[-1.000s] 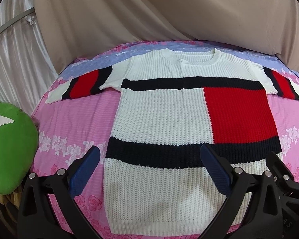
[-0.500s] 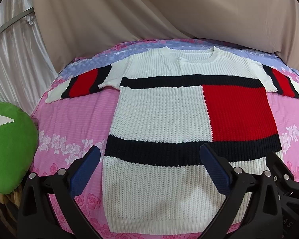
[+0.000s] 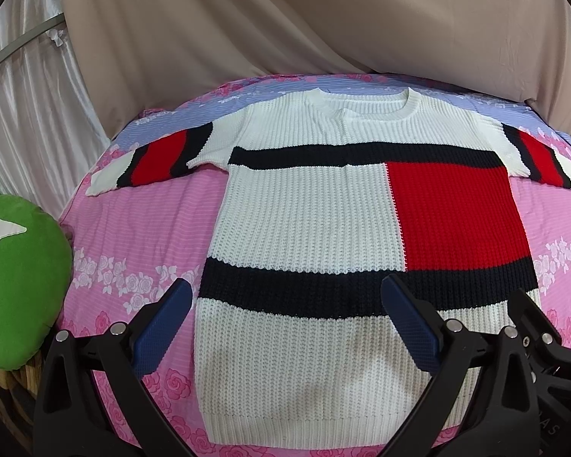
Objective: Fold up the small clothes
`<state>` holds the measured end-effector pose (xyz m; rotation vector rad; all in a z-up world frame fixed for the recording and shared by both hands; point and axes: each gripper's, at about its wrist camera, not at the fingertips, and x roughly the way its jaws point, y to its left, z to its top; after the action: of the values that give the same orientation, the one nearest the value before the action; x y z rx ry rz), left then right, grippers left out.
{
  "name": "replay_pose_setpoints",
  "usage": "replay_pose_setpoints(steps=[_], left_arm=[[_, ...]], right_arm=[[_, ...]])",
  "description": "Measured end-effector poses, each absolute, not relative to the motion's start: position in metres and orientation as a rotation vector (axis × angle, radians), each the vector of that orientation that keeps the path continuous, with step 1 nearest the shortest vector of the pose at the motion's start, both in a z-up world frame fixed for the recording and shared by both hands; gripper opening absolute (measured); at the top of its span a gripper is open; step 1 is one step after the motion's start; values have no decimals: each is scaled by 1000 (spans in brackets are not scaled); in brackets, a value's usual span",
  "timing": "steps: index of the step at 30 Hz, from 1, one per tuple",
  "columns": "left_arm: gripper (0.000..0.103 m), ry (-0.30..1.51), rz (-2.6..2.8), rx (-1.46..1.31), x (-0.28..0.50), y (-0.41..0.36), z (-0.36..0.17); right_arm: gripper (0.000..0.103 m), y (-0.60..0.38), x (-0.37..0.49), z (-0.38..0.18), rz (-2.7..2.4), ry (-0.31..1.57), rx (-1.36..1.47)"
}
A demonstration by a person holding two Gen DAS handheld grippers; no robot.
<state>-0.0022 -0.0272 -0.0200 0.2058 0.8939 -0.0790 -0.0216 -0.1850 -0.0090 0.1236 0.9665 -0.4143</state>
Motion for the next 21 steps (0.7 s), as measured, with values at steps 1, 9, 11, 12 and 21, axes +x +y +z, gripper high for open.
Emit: replay_pose_setpoints(steps=[1,9,11,12,21], left_arm=[[97,895,-80,207,-1,-27,-20],[97,895,-80,208,-1,-27,-20],[96,895,-81,208,-1,-27,-19],[96,895,-81,208,-2,-27,-20],[95,898,-82,208,-2,-27,-20]], right_arm=[[98,-185,-22,-9,-414,967,124],[98,-186,-21,-10,-413,969,126],[98,-186,-21,-10,-413,969,127],[98,-186,-21,-10,-413,970,127],[98,-185,-19,-11,-414,973,128]])
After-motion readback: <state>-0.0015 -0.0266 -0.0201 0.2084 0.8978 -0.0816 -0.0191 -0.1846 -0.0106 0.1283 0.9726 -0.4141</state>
